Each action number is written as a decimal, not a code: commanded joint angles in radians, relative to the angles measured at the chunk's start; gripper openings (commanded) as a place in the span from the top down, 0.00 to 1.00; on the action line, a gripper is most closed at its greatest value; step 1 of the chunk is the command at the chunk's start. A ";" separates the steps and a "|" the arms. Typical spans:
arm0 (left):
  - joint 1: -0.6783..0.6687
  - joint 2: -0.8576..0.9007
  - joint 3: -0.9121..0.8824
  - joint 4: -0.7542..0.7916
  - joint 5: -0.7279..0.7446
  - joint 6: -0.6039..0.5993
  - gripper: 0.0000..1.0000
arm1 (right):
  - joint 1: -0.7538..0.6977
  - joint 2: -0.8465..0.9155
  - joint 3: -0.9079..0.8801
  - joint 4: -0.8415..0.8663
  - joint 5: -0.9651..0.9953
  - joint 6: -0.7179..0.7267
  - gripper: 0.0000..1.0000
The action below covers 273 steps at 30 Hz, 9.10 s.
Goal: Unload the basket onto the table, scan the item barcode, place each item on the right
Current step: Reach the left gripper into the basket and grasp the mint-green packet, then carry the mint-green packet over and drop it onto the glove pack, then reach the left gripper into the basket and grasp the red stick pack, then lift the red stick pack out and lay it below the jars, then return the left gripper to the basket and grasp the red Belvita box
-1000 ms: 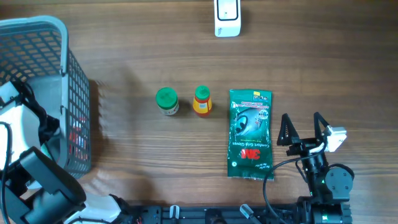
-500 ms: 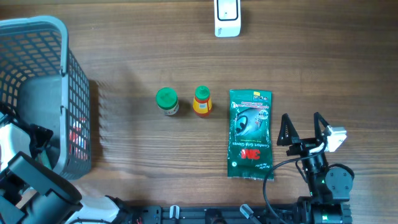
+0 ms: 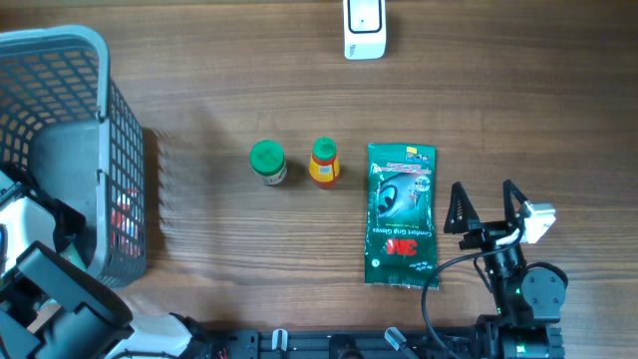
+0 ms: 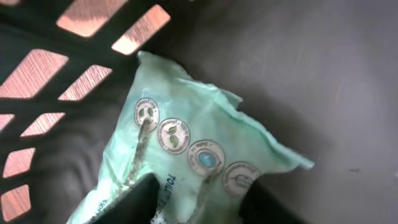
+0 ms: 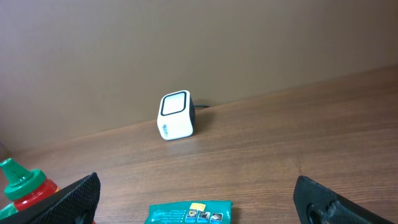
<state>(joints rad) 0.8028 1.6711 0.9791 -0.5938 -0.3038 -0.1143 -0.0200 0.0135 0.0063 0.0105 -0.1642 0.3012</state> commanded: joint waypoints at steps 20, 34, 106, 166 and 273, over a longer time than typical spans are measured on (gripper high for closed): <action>-0.242 -0.245 0.295 -0.049 0.105 -0.028 0.96 | 0.008 -0.006 -0.001 0.003 -0.015 -0.003 0.00; -0.507 -0.525 0.399 -0.053 0.263 -0.032 0.96 | 0.008 -0.006 -0.001 0.003 -0.015 -0.003 0.00; -1.339 -0.177 0.907 -0.121 -0.074 -0.010 0.00 | 0.008 -0.006 -0.001 0.003 -0.015 -0.003 0.00; -0.164 0.020 0.017 -0.098 0.135 -1.256 0.96 | 0.008 -0.006 -0.001 0.003 -0.015 -0.003 0.00; -0.127 0.024 0.543 -0.896 0.307 -0.771 0.00 | 0.008 -0.006 -0.001 0.003 -0.015 -0.003 0.00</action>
<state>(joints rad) 0.6735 1.6245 1.5303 -1.4704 -0.0158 -0.9615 -0.0147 0.0135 0.0063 0.0105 -0.1684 0.3008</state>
